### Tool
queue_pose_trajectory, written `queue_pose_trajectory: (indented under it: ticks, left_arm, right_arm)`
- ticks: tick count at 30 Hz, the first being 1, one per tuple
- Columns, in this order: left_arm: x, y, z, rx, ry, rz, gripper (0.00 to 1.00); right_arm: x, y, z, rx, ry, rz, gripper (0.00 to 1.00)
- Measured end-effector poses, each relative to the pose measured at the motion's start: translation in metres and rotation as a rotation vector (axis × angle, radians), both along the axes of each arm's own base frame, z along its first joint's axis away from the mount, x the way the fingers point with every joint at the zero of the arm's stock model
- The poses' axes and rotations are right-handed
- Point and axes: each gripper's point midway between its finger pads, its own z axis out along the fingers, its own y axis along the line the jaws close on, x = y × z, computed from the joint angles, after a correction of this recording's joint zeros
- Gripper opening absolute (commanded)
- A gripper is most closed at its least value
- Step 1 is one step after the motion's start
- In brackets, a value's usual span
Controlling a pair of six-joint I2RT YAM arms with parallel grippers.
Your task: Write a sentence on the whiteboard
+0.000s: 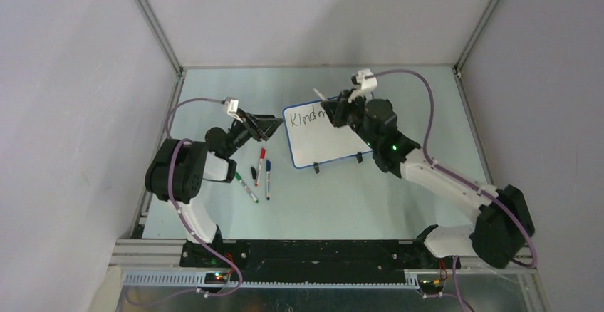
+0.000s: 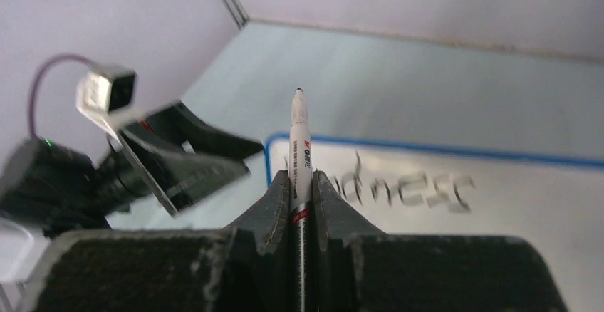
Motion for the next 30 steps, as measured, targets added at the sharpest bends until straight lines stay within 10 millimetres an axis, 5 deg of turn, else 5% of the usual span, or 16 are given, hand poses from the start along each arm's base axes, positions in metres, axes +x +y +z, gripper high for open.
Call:
queue_pose_trajectory:
  ticks: [5, 8, 19, 30]
  left_arm:
    - [0.003, -0.006, 0.003, -0.005, -0.005, -0.044, 0.66]
    - [0.008, -0.01, 0.004, -0.013, -0.001, -0.069, 0.63]
    - [0.027, -0.021, -0.003, -0.054, 0.052, -0.148, 0.5]
    - [0.023, -0.025, -0.004, -0.056, 0.06, -0.174, 0.45]
  right_arm:
    - [0.029, 0.028, 0.05, 0.031, -0.072, 0.013, 0.0]
    - [0.03, 0.026, 0.058, 0.024, -0.082, 0.008, 0.0]
    - [-0.002, 0.006, -0.027, -0.124, 0.084, 0.052, 0.0]
    - [-0.033, 0.036, -0.049, -0.182, 0.104, 0.132, 0.0]
